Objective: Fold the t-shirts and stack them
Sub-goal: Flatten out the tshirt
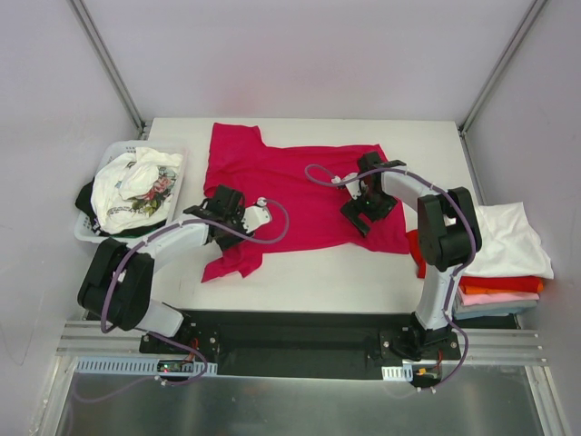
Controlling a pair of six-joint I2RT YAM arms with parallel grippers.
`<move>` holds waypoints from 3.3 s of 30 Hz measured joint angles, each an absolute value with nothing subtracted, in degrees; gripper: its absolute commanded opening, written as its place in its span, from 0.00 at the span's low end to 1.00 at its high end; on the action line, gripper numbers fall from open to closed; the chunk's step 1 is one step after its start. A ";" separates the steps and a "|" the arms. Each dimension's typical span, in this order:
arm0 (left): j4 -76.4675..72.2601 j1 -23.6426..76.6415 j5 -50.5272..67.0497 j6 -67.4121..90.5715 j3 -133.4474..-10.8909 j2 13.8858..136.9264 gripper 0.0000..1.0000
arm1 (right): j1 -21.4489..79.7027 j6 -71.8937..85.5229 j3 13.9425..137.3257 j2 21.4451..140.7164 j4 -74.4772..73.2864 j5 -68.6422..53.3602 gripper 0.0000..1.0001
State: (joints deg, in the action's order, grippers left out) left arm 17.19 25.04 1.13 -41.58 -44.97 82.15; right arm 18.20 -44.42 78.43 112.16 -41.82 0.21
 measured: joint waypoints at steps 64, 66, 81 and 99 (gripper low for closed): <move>15.25 23.05 1.48 -43.75 -51.57 88.82 0.48 | 18.17 -44.53 78.65 112.31 -42.30 0.16 1.00; 15.27 22.72 1.48 -44.23 -52.25 89.45 0.45 | 18.17 -44.53 78.65 112.31 -42.30 0.16 1.00; 15.00 21.02 1.23 -45.65 -53.36 92.64 0.00 | 18.09 -44.62 78.65 112.31 -42.35 0.16 1.00; 14.79 16.27 -4.08 -51.99 -47.29 82.56 0.00 | 17.54 -44.62 78.65 112.31 -42.81 2.11 1.00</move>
State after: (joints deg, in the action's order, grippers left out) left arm 14.79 16.27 -4.08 -51.99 -47.29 82.56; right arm 17.54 -44.62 78.65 112.31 -42.81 2.11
